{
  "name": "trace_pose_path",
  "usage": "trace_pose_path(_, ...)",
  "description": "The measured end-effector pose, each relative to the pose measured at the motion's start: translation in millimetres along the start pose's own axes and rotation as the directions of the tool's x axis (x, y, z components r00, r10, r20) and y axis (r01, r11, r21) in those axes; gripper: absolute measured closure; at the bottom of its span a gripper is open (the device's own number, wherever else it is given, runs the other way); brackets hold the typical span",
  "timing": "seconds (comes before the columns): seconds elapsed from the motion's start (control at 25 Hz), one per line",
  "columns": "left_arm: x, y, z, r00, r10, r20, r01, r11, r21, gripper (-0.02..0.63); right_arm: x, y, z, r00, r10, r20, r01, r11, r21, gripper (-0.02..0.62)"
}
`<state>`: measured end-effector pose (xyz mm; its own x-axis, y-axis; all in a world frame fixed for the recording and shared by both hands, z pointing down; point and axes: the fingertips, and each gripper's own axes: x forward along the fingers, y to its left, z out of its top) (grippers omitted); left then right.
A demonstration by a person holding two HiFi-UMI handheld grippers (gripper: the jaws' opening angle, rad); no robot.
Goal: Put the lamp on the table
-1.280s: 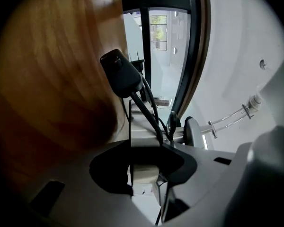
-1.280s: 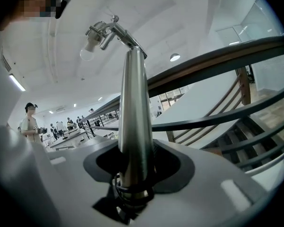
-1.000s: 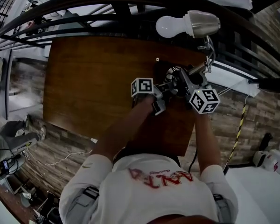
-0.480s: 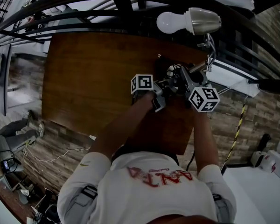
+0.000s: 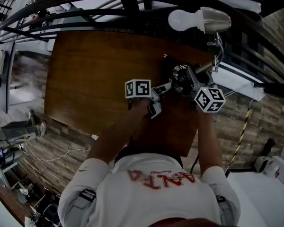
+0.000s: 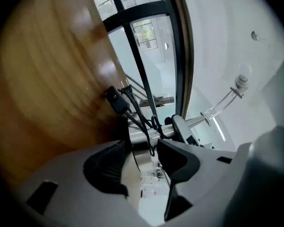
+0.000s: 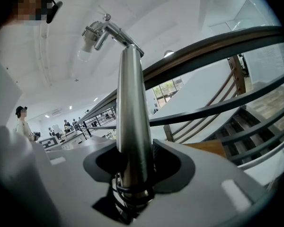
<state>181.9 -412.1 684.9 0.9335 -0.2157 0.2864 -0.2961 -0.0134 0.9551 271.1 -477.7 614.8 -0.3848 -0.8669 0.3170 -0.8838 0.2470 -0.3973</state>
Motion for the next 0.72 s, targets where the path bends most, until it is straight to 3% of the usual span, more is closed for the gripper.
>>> trace_pose_path(0.08, -18, 3, 6, 0.997, 0.055, 0.052, -0.058, 0.996, 0.07, 0.404, 0, 1, -2, 1.0, 0.0, -0.001, 0.0, 1.0, -0.008, 0.413)
trace_pose_path(0.24, -43, 0, 16, 0.987, 0.103, 0.125, -0.123, 0.978, 0.169, 0.549, 1, 1, -4, 1.0, -0.003, 0.003, 0.003, 0.999, -0.031, 0.413)
trace_pose_path(0.44, -64, -10, 21, 0.978, 0.103, 0.183, -0.153, 0.947, 0.284, 0.566, 4, 6, -11, 0.999, -0.035, 0.011, 0.035, 0.996, -0.086, 0.413)
trace_pose_path(0.56, -69, -6, 9, 0.979, 0.125, 0.159, -0.175, 0.919, 0.352, 0.566, 6, 10, -15, 0.999, -0.051, 0.012, 0.052, 0.99, -0.134, 0.413)
trace_pose_path(0.72, -75, 0, -17, 0.985, 0.113, 0.129, -0.153, 0.92, 0.36, 0.566, 7, 18, -22, 0.999, -0.039, 0.003, 0.038, 0.98, -0.197, 0.41)
